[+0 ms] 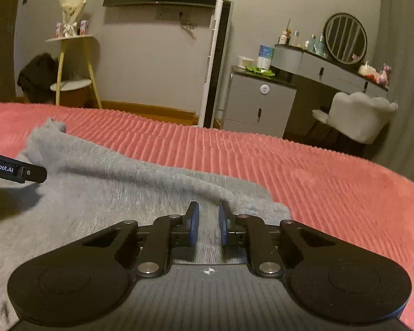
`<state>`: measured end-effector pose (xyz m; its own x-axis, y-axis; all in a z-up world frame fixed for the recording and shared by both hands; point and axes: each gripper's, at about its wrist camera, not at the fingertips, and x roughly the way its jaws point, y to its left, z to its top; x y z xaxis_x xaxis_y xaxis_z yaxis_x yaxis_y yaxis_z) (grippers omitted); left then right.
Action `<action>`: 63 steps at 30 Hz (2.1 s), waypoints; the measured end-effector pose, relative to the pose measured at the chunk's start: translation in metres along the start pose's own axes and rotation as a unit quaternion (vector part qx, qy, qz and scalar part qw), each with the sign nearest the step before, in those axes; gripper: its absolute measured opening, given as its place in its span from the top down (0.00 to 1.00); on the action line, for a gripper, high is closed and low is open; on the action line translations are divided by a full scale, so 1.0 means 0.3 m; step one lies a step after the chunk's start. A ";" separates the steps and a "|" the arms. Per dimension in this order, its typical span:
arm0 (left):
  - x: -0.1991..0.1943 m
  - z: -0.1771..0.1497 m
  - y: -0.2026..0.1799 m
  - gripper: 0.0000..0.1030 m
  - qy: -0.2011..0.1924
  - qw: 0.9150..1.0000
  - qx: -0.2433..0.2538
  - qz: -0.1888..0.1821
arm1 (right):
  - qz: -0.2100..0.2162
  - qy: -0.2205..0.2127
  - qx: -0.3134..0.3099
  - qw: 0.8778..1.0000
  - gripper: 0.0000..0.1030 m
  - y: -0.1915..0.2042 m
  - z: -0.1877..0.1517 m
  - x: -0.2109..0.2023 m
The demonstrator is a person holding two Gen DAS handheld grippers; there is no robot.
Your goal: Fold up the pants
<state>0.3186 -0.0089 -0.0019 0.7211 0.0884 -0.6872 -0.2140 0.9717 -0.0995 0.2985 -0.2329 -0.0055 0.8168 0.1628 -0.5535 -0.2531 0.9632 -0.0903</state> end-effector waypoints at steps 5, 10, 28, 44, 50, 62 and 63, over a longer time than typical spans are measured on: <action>-0.153 -0.154 0.046 0.20 0.017 0.999 -0.018 -0.043 | 0.060 0.008 0.057 0.997 0.79 -0.022 -0.084 -0.172; -0.283 -0.324 0.087 0.19 0.034 0.996 -0.039 -0.070 | 0.073 0.005 0.051 0.996 0.81 -0.031 -0.247 -0.335; -0.490 -0.528 -0.020 0.12 0.081 0.995 0.050 0.021 | 0.034 0.133 0.095 0.986 0.10 -0.004 -0.376 -0.491; -0.796 -0.464 -0.046 0.09 0.063 0.998 -0.014 -0.016 | 0.033 0.092 0.057 0.994 0.04 0.108 -0.272 -0.817; -0.758 -0.413 -0.061 0.09 0.043 0.999 -0.003 0.005 | 0.017 0.039 0.061 0.997 0.04 0.109 -0.231 -0.791; -0.609 -0.456 -0.113 0.10 0.071 0.996 0.046 -0.002 | 0.002 0.079 0.060 0.995 0.04 0.133 -0.302 -0.622; -0.602 -0.459 -0.117 0.10 0.074 0.996 0.048 -0.002 | 0.001 0.082 0.062 0.995 0.04 0.129 -0.304 -0.613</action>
<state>0.1051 -0.0891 0.0268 0.6146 0.0582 -0.7867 -0.1416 0.9892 -0.0374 0.0913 -0.2451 0.0172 0.7176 0.1378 -0.6827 -0.1806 0.9835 0.0086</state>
